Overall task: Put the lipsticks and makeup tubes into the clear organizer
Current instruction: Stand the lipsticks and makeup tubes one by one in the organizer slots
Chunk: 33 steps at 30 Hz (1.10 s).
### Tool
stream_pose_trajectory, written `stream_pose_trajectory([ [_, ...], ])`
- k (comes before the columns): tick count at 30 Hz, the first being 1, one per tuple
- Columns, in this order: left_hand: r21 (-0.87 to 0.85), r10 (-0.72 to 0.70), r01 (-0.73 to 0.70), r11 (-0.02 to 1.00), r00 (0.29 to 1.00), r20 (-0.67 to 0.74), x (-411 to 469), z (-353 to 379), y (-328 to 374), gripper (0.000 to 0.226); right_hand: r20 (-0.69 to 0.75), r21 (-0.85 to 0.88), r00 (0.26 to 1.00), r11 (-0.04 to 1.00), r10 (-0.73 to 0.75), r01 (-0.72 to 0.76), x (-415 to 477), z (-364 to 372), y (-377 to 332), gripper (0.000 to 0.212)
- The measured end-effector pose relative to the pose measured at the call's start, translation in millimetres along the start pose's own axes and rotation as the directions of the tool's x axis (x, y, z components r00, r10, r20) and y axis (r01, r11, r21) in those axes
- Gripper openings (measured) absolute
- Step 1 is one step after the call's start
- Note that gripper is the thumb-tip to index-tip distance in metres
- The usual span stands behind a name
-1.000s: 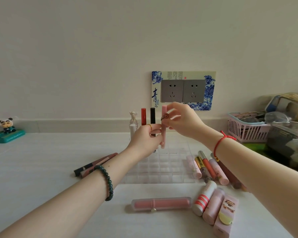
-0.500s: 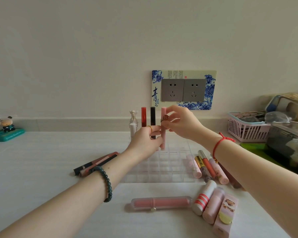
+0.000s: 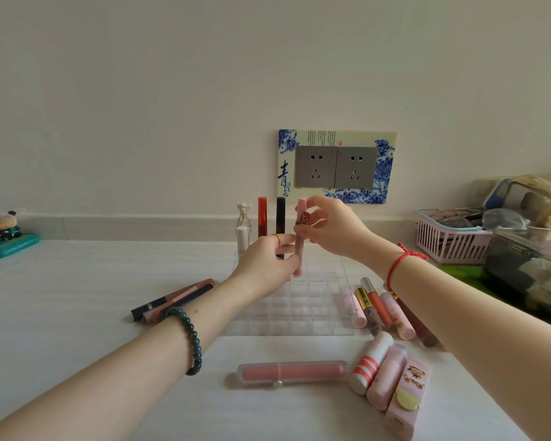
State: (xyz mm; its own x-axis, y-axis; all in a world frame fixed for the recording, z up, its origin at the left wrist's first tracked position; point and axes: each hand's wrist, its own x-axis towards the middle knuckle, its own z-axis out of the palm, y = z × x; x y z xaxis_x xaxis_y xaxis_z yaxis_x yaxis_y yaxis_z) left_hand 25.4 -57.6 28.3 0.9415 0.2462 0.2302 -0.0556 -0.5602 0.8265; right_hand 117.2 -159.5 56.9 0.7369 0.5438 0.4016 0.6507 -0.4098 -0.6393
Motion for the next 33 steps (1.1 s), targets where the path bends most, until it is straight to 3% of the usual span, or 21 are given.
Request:
stream_pose_trajectory([
  [10,-0.036,0.012,-0.011,0.999,1.000,0.013,-12.4,-6.1,3.3,0.037,-0.003,-0.037,1.000,0.999,0.009,-0.009,-7.2,-11.8,0.8,0.048],
  [21,-0.060,0.086,-0.088,0.994,0.996,-0.027,-21.3,-18.0,2.9,0.042,-0.061,-0.123,0.998,0.992,0.011,-0.019,-41.4,-60.8,-0.8,0.046],
  [33,-0.037,0.139,-0.143,0.989,0.986,-0.096,-39.8,-41.2,-1.7,0.030,-0.060,-0.216,0.998,0.975,0.031,-0.043,-76.7,-87.7,5.8,0.038],
])
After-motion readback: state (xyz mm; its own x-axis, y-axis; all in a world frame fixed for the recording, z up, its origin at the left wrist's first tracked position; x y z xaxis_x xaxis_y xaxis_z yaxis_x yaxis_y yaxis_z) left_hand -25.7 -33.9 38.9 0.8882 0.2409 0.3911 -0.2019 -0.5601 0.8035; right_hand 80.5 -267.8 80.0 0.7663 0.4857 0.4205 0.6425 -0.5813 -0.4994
